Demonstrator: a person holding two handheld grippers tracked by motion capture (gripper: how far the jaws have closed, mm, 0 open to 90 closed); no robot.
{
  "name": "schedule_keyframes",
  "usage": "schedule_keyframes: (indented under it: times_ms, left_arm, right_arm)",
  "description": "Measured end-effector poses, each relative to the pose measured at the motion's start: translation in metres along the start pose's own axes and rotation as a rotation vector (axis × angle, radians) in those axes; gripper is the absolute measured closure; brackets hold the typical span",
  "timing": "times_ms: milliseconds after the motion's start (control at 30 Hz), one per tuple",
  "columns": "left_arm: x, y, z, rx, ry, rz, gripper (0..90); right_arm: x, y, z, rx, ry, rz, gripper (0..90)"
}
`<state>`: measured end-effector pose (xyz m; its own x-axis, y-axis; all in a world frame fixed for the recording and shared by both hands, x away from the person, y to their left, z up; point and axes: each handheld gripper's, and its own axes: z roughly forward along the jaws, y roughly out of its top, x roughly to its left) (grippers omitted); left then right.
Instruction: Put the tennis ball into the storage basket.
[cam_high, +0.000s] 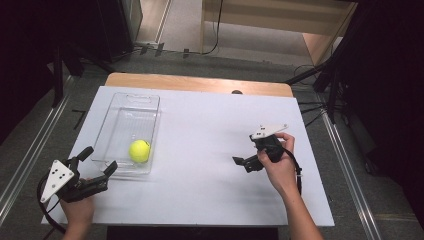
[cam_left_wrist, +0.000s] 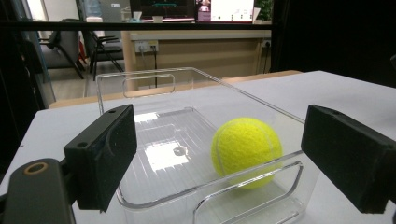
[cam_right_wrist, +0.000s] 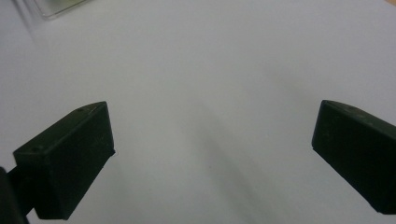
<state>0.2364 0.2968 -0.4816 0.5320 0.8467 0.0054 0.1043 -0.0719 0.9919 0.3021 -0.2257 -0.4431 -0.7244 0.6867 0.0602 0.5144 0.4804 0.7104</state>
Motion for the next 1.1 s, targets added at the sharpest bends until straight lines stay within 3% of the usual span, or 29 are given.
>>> schedule_keyframes:
  times_ms: [667,1100]
  left_arm:
    - [0.0,0.0,0.0,0.003,0.002,0.004,11.0]
    - [0.0,0.0,0.0,0.002,0.001,0.005,11.1]
  right_arm:
    - [-0.01,-0.04,-0.02,-0.051,-0.058,0.062,0.0]
    - [-0.015,-0.068,-0.034,-0.128,-0.094,0.097,0.0]
